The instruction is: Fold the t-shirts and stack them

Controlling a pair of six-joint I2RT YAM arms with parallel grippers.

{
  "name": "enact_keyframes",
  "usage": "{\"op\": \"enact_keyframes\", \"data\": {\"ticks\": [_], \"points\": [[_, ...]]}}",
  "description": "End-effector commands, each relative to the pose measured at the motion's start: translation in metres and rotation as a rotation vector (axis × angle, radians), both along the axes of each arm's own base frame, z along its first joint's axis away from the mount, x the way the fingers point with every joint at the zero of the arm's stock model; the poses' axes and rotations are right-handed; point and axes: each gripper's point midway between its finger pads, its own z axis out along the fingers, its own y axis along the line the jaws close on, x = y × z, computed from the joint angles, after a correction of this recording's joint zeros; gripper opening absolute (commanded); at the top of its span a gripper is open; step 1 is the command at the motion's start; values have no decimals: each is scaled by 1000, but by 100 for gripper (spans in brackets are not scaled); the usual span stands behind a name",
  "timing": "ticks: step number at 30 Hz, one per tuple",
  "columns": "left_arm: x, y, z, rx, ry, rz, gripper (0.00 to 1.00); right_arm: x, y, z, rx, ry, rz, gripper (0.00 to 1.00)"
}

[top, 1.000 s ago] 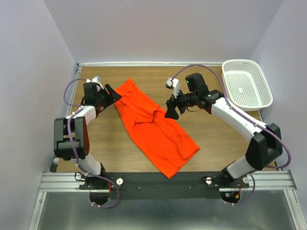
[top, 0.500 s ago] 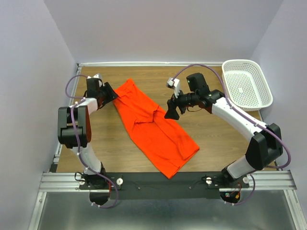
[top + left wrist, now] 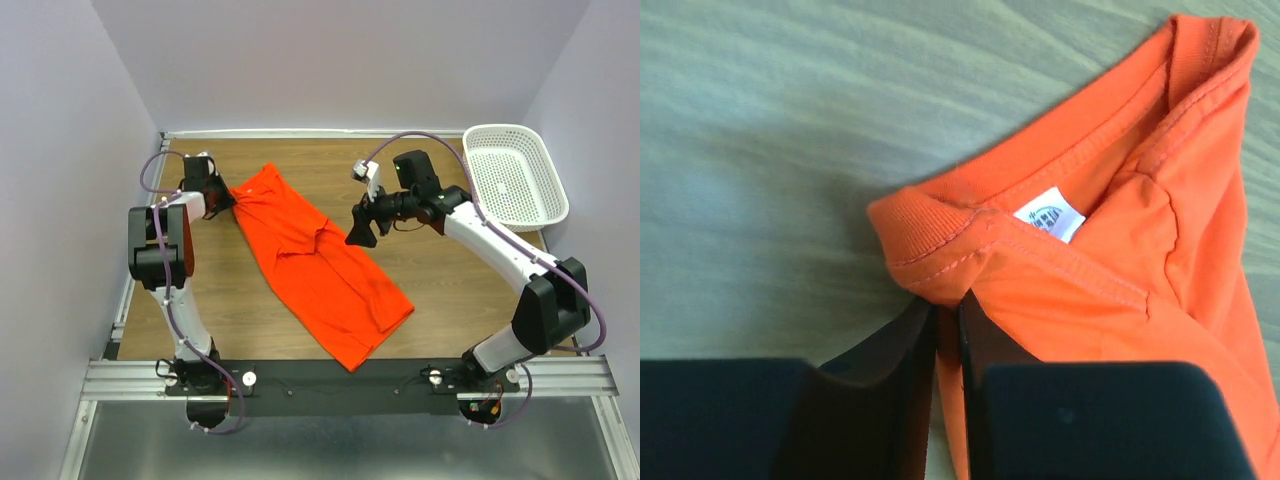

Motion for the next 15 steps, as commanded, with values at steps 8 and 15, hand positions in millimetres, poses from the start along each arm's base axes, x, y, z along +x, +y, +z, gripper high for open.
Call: {"op": "enact_keyframes", "data": {"ticks": [8, 15], "points": [[64, -18, 10, -98, -52, -185, 12, 16, -16, -14, -28, 38, -83, 86], [108, -68, 14, -210, -84, -376, 13, 55, -28, -39, -59, 96, -234, 85]]}}
